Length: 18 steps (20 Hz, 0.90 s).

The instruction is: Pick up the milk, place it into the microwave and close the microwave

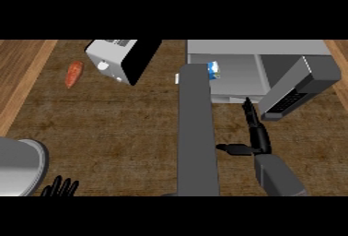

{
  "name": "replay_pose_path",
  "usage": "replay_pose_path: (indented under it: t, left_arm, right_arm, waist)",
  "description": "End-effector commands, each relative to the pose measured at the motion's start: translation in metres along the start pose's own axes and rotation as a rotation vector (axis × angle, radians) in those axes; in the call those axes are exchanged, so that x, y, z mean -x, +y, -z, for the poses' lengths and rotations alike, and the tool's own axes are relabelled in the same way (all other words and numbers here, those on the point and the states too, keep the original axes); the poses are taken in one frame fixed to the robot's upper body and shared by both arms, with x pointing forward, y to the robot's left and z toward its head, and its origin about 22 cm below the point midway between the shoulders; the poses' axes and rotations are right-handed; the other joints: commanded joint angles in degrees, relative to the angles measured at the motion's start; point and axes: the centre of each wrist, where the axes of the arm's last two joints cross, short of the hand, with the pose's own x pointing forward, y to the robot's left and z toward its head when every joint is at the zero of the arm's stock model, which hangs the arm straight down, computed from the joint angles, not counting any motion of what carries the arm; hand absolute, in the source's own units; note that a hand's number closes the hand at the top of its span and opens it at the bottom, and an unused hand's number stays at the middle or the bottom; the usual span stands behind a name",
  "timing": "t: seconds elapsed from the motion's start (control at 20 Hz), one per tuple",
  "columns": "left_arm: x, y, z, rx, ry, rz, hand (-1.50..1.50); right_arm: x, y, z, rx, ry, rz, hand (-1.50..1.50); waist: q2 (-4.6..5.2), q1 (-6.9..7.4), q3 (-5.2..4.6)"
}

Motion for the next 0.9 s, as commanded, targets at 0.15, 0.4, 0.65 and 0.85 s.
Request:
replay_pose_path:
  t: [0.15,0.4,0.65,0.85]
  left_arm:
    - [0.016,-0.02,0.003,0.045,0.049,-0.035,-1.5]
    - [0.024,-0.027,0.032,0.189,0.098,-0.013,-1.5]
    - [0.036,-0.059,0.037,0.328,0.116,0.031,1.5]
    - [0.05,-0.054,0.077,0.375,0.117,0.113,1.5]
  right_arm:
    - [0.008,-0.049,-0.035,0.048,-0.051,0.009,-1.5]
    - [0.006,-0.087,-0.057,0.061,-0.075,-0.008,1.5]
    - [0.002,-0.112,-0.079,0.112,-0.037,-0.012,-1.5]
    - [0.0,-0.143,-0.109,0.167,-0.019,0.024,-1.5]
  waist:
    - [-0.28,-0.71,-0.07]
    - [-0.36,-1.69,-0.11]
    - [-0.38,-1.19,-0.1]
    - [-0.2,-1.3,-0.07]
